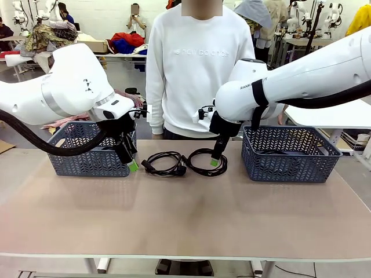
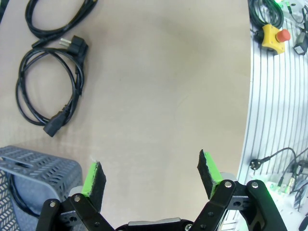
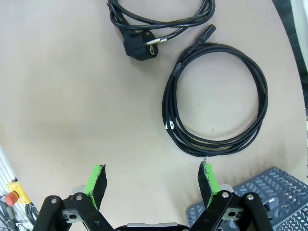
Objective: Organize the cables according to human instructions.
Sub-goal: Pick up a bundle of cables and place it in the basket indicated by the human.
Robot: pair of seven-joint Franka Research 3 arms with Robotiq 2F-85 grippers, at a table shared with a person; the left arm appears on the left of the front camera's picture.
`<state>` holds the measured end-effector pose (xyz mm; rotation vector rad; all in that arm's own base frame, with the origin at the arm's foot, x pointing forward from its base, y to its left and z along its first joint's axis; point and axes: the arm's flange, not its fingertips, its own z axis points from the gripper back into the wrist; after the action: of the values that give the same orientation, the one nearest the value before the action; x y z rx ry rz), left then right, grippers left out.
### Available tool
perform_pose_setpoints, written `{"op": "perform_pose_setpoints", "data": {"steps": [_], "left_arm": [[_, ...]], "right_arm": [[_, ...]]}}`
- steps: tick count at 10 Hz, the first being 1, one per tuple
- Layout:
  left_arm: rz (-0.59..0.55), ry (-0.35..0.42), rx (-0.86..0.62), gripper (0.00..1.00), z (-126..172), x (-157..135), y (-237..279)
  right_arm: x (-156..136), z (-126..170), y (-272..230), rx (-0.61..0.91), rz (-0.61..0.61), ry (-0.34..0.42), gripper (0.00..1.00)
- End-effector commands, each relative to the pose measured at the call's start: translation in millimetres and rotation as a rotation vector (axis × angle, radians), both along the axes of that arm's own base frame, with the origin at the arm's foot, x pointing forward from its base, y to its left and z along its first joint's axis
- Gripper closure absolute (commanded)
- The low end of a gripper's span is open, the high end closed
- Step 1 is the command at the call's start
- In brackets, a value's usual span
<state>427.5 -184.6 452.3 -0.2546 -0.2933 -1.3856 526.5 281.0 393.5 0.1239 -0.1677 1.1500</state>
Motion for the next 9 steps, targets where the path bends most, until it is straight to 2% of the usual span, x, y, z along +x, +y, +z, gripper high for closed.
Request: {"op": "perform_pose_setpoints", "data": {"steps": [1,6,9], "left_arm": [[0.006,-0.006,0.002,0.0,1,-1,2],[0.006,-0.006,0.002,0.0,1,-1,2],[0.006,-0.006,0.002,0.0,1,-1,2]], "right_arm": [[11,-15,18,-0.005,-0.048,-0.001,0.0],[41,-50,56,-0.07,-0.11,-0.016,0.0],[55,-59,67,-0.088,-0.157,-0.034,0.0]]}}
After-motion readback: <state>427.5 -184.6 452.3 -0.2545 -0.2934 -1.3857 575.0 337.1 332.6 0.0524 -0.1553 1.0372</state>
